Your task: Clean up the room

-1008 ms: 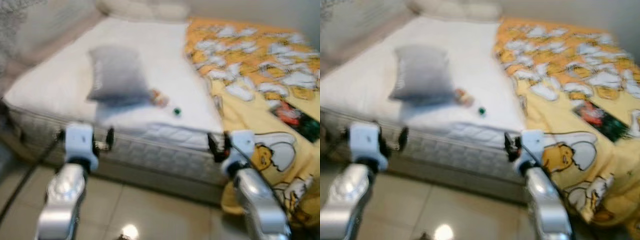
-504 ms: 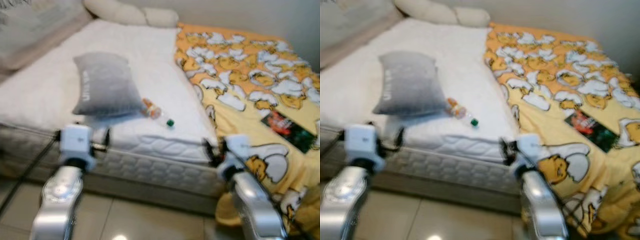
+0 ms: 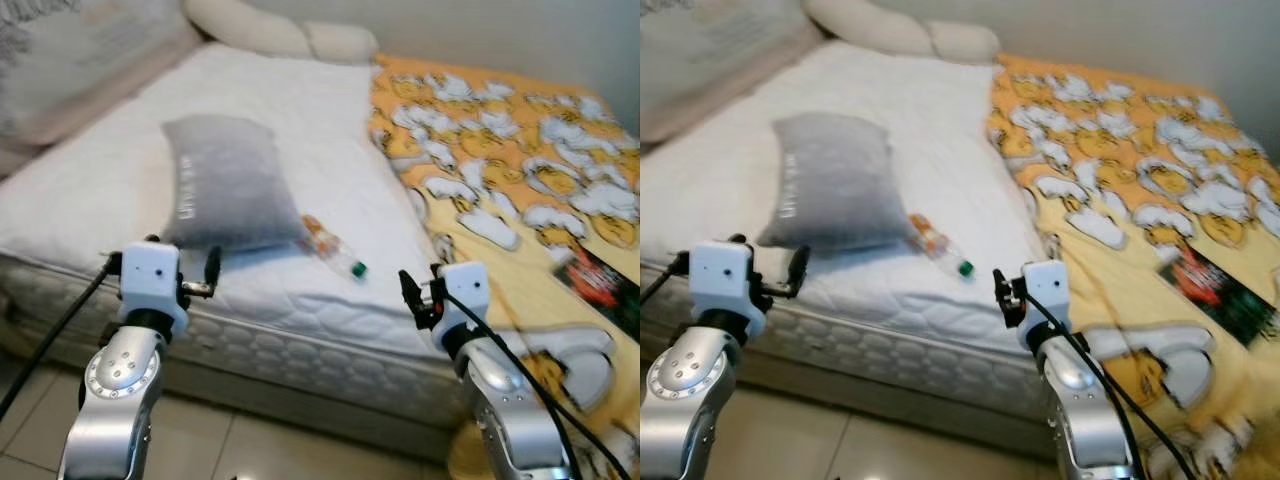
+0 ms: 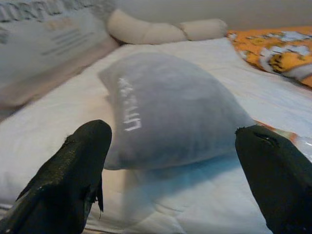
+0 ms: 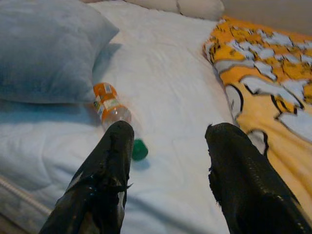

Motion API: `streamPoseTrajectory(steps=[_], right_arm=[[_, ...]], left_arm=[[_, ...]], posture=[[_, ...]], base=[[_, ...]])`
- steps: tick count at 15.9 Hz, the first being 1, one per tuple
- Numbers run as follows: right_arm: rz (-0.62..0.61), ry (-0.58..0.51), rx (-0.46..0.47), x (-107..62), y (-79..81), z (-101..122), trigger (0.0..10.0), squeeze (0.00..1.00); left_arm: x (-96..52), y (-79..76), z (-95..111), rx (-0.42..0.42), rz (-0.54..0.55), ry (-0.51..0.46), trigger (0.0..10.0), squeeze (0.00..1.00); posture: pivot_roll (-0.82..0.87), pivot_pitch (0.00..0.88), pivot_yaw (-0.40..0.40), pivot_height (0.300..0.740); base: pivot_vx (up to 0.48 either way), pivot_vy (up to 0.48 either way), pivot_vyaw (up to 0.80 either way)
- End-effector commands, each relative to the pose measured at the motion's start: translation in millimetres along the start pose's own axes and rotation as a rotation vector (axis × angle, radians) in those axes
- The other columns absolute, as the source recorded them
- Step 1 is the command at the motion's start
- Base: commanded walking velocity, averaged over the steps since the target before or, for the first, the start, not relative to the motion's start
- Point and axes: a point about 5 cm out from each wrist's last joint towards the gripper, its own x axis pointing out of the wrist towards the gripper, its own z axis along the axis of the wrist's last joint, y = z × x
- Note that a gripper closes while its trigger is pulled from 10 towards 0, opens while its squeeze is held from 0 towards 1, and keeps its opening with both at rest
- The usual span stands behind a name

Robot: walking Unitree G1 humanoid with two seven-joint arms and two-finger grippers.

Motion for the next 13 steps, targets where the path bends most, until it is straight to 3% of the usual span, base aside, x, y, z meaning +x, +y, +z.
streamPoseTrajectory(steps=[1, 6, 13], right_arm=[[-0.025, 0.009, -0.017, -0.1, -8.5, -1.3, 10.0, 0.00], [-0.060, 0.022, 0.014, 1.0, -17.9, -2.5, 10.0, 0.00], [-0.019, 0.117, -0.097, 5.6, -34.0, -6.4, 10.0, 0.00]], left_arm=[[0.7, -6.2, 1.0, -0.013, -0.031, 0.000, 10.0, 0.00], [1.5, -11.1, 1.2, -0.007, -0.054, 0.001, 10.0, 0.00], [4.0, -13.0, 0.3, 0.008, -0.102, 0.008, 10.0, 0.00]], posture=[[-0.10, 0.000, -0.039, 0.740], [-0.11, 0.000, -0.035, 0.740], [-0.12, 0.000, -0.014, 0.740]], base=[[0.304, 0.000, 0.80], [0.306, 0.000, 0.12], [0.305, 0.000, 0.00]])
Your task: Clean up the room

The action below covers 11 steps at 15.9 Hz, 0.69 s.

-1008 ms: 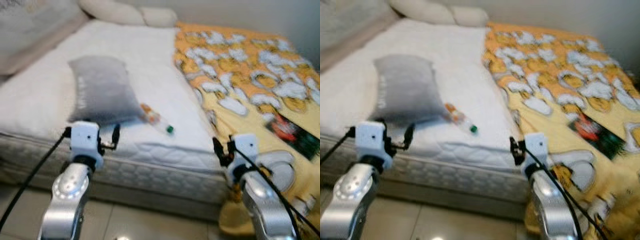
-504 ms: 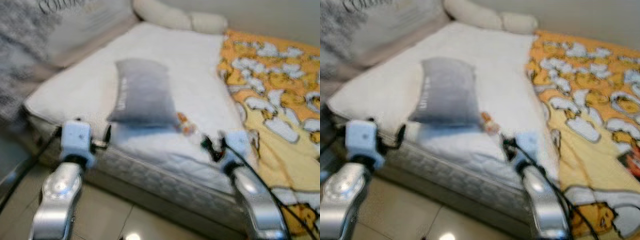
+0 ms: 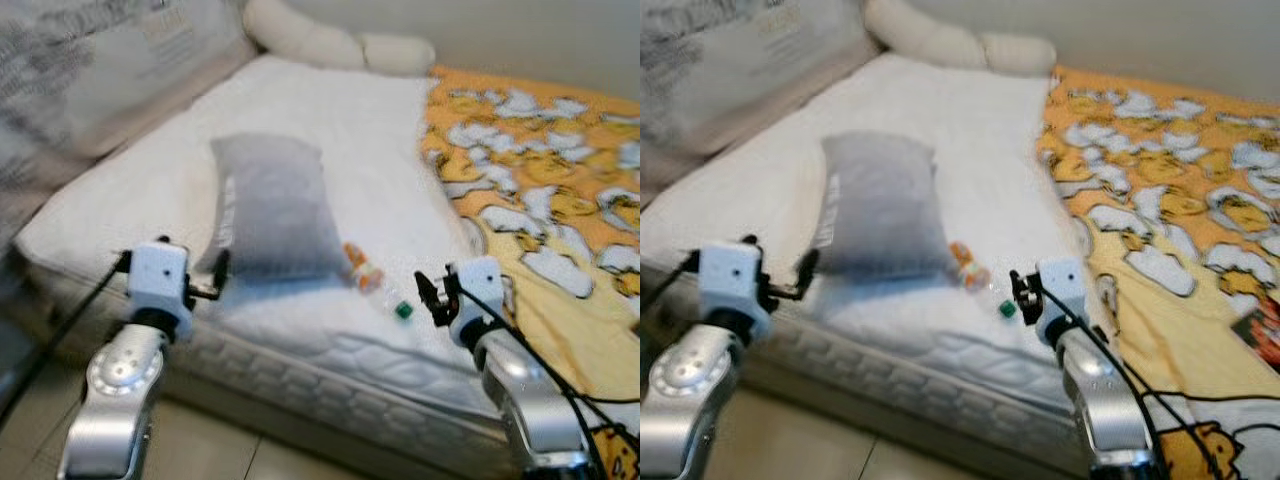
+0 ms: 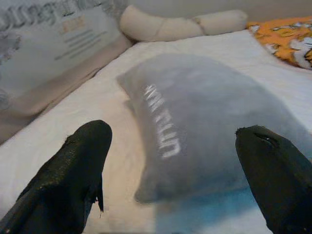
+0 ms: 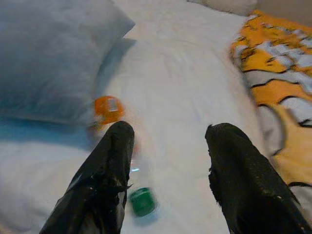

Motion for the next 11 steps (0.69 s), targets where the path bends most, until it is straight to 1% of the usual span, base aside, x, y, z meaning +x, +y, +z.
streamPoseTrajectory(steps=[1, 4, 5, 6, 7, 8, 10, 11], right_arm=[[-0.011, 0.065, -0.026, 1.7, -9.0, -7.5, 10.0, 0.00], [0.061, 0.137, -0.031, 18.3, -6.0, -6.1, 10.0, 0.00], [0.082, 0.151, -0.032, 22.0, -4.5, -5.5, 10.0, 0.00], [0.155, 0.184, -0.046, 35.1, -0.3, -1.8, 10.0, 0.00], [0.177, 0.198, -0.054, 39.1, 1.1, -1.1, 10.0, 0.67], [0.208, 0.229, -0.060, 47.2, 3.1, 0.0, 10.0, 1.00], [0.246, 0.296, -0.104, 63.8, 6.2, 3.4, 10.0, 1.00], [0.244, 0.313, -0.120, 70.8, 6.1, 6.4, 10.0, 1.00]], left_arm=[[2.3, -9.5, 1.7, -0.003, -0.050, -0.003, 10.0, 0.00], [6.1, -8.4, 3.1, 0.023, -0.092, -0.004, 10.0, 0.00], [7.2, -8.4, 3.3, 0.029, -0.106, -0.002, 10.0, 0.00], [8.7, -11.2, 2.8, 0.019, -0.185, 0.019, 10.0, 0.00], [8.9, -12.7, 2.4, 0.013, -0.213, 0.030, 10.0, 0.00], [10.1, -16.1, 2.4, 0.025, -0.266, 0.046, 10.0, 0.00], [11.3, -23.9, 3.2, 0.085, -0.408, 0.073, 10.0, 0.00], [12.2, -25.3, 2.7, 0.111, -0.462, 0.100, 10.0, 0.00]], posture=[[-0.12, 0.000, -0.013, 0.740], [-0.12, 0.000, -0.004, 0.740], [-0.12, 0.000, -0.004, 0.740], [-0.11, 0.000, 0.000, 0.740], [-0.11, 0.000, 0.000, 0.740], [-0.10, 0.000, 0.001, 0.740], [-0.09, 0.000, -0.001, 0.740], [-0.09, 0.000, 0.001, 0.740]], base=[[0.304, 0.000, 0.00], [0.296, 0.000, 0.00], [0.000, 0.000, 0.00], [0.000, 0.000, 0.00], [0.000, 0.000, 0.00], [0.000, 0.000, 0.00], [0.000, 0.000, 0.00], [0.000, 0.000, 0.00]])
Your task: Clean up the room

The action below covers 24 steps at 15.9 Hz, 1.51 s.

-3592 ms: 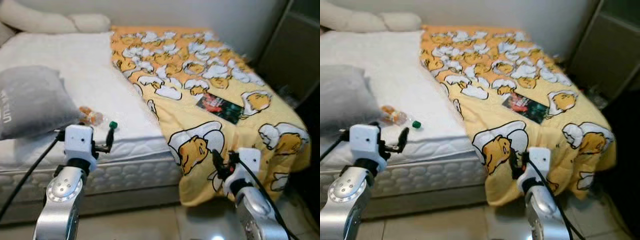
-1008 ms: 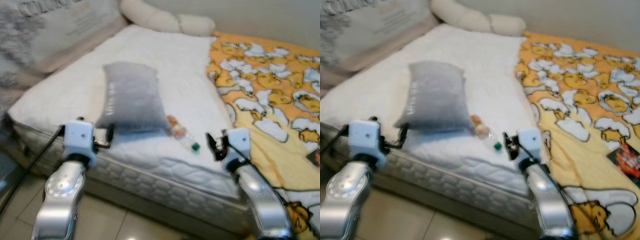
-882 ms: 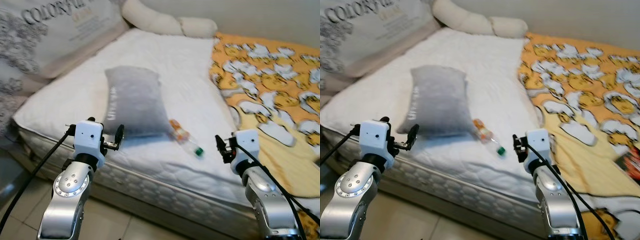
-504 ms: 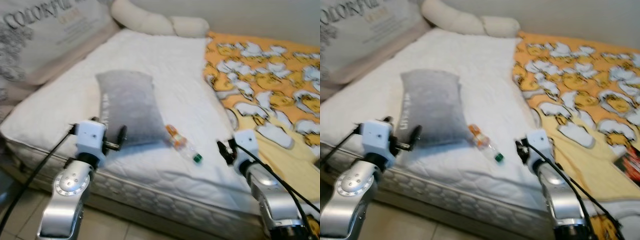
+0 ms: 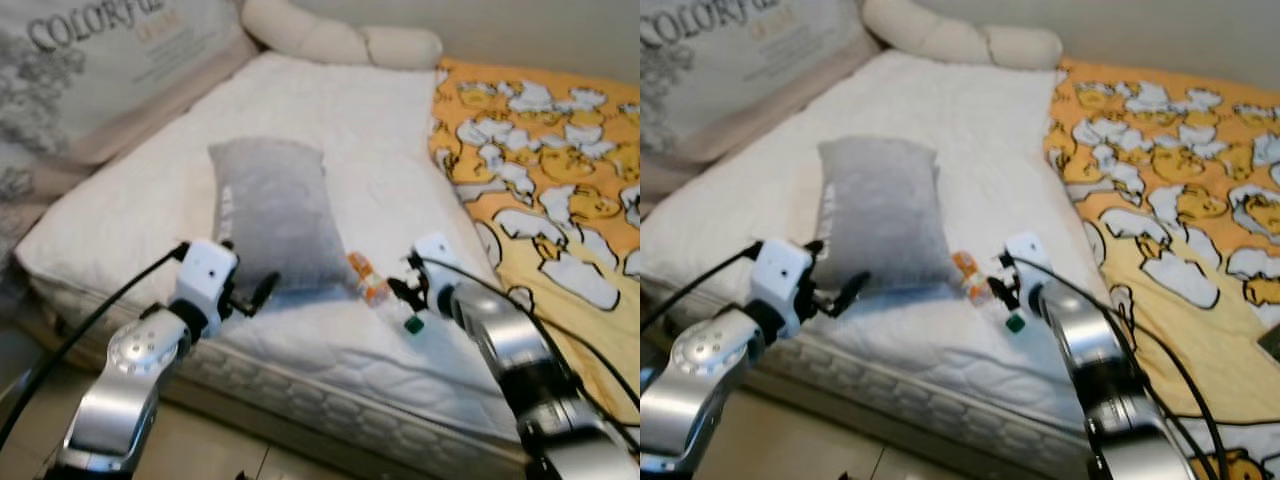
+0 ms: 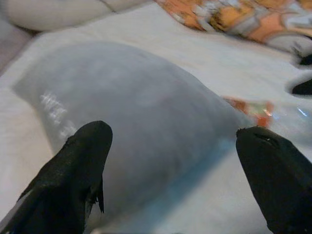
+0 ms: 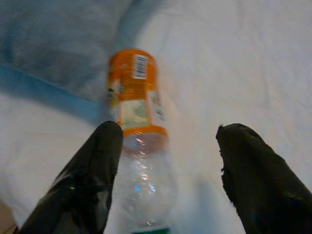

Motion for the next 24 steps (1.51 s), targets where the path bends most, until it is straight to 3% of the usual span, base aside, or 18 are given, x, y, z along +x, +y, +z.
streamPoseTrajectory(steps=[1, 4, 7, 8, 13, 15, 16, 17, 18, 19, 21, 24], right_arm=[[0.023, 0.032, -0.013, 6.9, -1.0, 8.1, 10.0, 1.00], [0.039, 0.114, -0.108, 16.2, -0.8, 13.4, 10.0, 1.00], [-0.011, 0.143, -0.129, 20.6, -0.1, 13.4, 10.0, 1.00], [-0.072, 0.158, -0.160, 22.5, -0.8, 10.4, 10.0, 0.00], [-0.138, 0.214, -0.186, 24.4, 2.1, -5.8, 10.0, 0.00], [-0.173, 0.256, -0.117, 23.2, 2.1, -19.7, 10.0, 0.00], [-0.182, 0.265, -0.115, 22.6, 1.4, -22.8, 9.1, 0.00], [-0.186, 0.269, -0.106, 22.2, 0.9, -24.3, 4.2, 0.00], [-0.187, 0.277, -0.082, 21.8, 1.0, -27.0, 0.9, 0.00], [-0.183, 0.291, 0.005, 21.0, 2.6, -33.8, 0.0, 0.00], [-0.185, 0.272, 0.139, 21.3, 4.9, -37.1, 0.0, 0.00], [-0.195, 0.262, 0.223, 19.6, 1.8, -40.5, 0.0, 0.00]], left_arm=[[1.1, -0.2, -3.3, 0.034, -0.096, 0.076, 10.0, 0.00], [3.4, 5.0, -2.7, 0.060, -0.164, 0.123, 10.0, 0.00], [6.3, 5.9, 0.0, 0.057, -0.210, 0.133, 10.0, 0.00], [5.1, 0.1, 0.1, 0.058, -0.290, 0.163, 10.0, 0.00], [-2.6, -7.3, -3.3, 0.041, -0.352, 0.223, 10.0, 0.00], [-6.7, -10.4, -4.3, 0.012, -0.372, 0.243, 10.0, 0.00], [-7.1, -11.0, -3.7, 0.008, -0.375, 0.244, 10.0, 0.00], [-6.9, -11.2, -3.3, 0.008, -0.376, 0.244, 10.0, 0.00], [-7.1, -11.5, -2.9, 0.007, -0.376, 0.246, 10.0, 0.00], [-8.2, -11.9, -3.5, 0.007, -0.377, 0.250, 10.0, 0.00], [-7.9, -12.5, -4.0, 0.010, -0.379, 0.252, 10.0, 0.00], [-4.6, -11.6, -3.6, 0.017, -0.382, 0.249, 10.0, 0.00]], posture=[[-0.08, 0.000, 0.009, 0.740], [-0.07, 0.010, 0.020, 0.740], [-0.06, 0.026, 0.028, 0.740], [-0.05, 0.045, 0.027, 0.740], [-0.01, 0.096, 0.030, 0.740], [-0.01, 0.110, 0.026, 0.740], [-0.01, 0.112, 0.023, 0.740], [-0.01, 0.112, 0.023, 0.740], [-0.01, 0.110, 0.020, 0.740], [-0.01, 0.106, 0.021, 0.740], [-0.01, 0.096, 0.026, 0.740], [-0.03, 0.081, 0.041, 0.740]], base=[[0.000, 0.000, 0.00], [0.000, 0.000, 0.00], [0.000, 0.000, 0.00], [0.000, 0.000, 0.00], [0.000, 0.000, 0.00], [0.000, 0.000, 0.00], [0.000, 0.000, 0.00], [0.000, 0.000, 0.00], [0.000, 0.000, 0.00], [0.000, 0.000, 0.00], [0.000, 0.000, 0.00], [0.000, 0.000, 0.00]])
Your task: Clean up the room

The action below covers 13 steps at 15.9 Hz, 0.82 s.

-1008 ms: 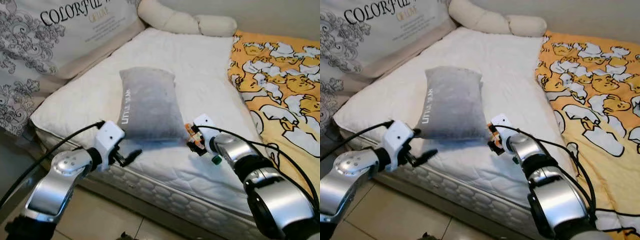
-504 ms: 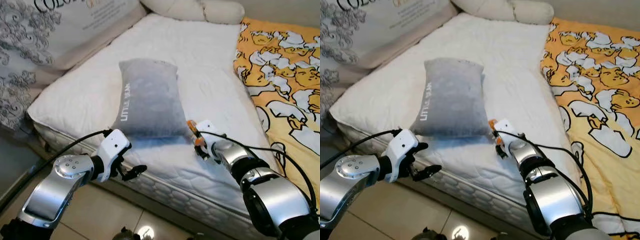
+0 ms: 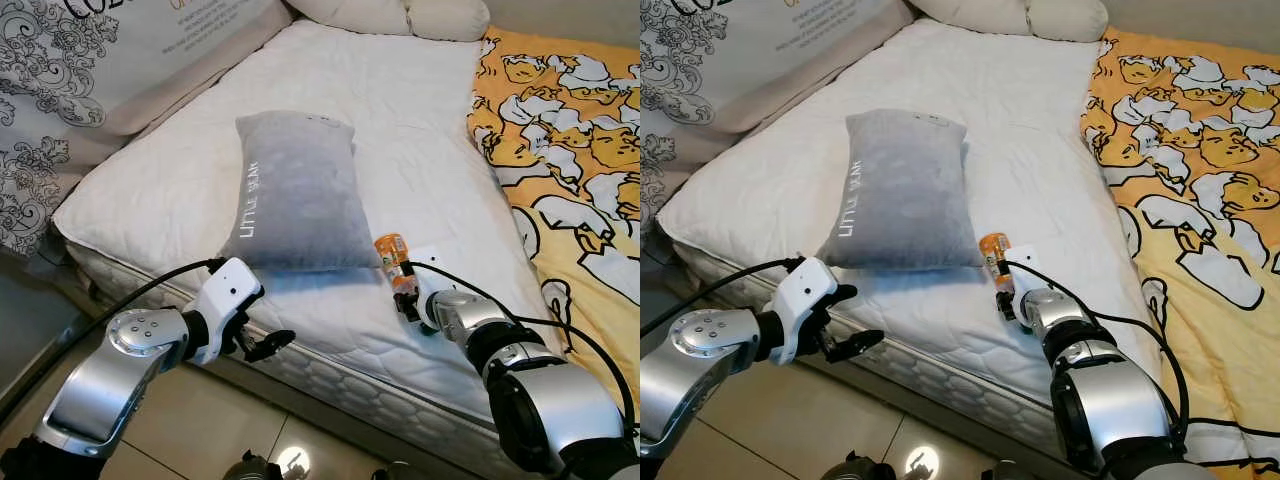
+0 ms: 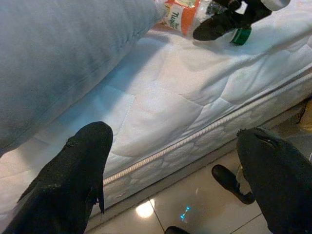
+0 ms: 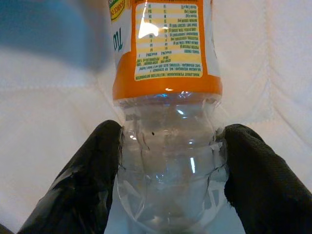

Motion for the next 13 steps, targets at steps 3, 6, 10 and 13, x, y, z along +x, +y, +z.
streamPoseTrajectory(steps=[3, 6, 10, 13], right_arm=[[-0.016, -0.029, 0.215, -0.8, -11.1, -5.1, 0.0, 0.00], [0.029, -0.274, 0.356, -8.0, -25.6, 17.7, 0.0, 0.00], [0.144, -0.679, 0.509, -49.5, -30.7, 35.9, 10.0, 0.00], [0.249, -0.869, 0.369, -88.7, -9.2, 40.7, 10.0, 0.00]], left_arm=[[3.2, 4.9, 5.5, 0.030, 0.043, -0.037, 10.0, 0.00], [3.5, 7.7, 6.2, 0.009, 0.138, -0.107, 10.0, 0.00], [2.6, 12.0, 6.1, -0.033, 0.305, -0.172, 10.0, 0.00], [-0.4, 29.1, 22.0, -0.066, 0.678, -0.357, 10.0, 0.00]], posture=[[-0.05, 0.056, 0.036, 0.740], [-0.09, 0.015, 0.030, 0.740], [-0.13, 0.000, 0.049, 0.740], [-0.16, 0.000, 0.057, 0.740]], base=[[0.000, 0.000, 0.00], [0.000, 0.000, 0.00], [0.000, 0.000, 0.00], [0.000, 0.000, 0.53]])
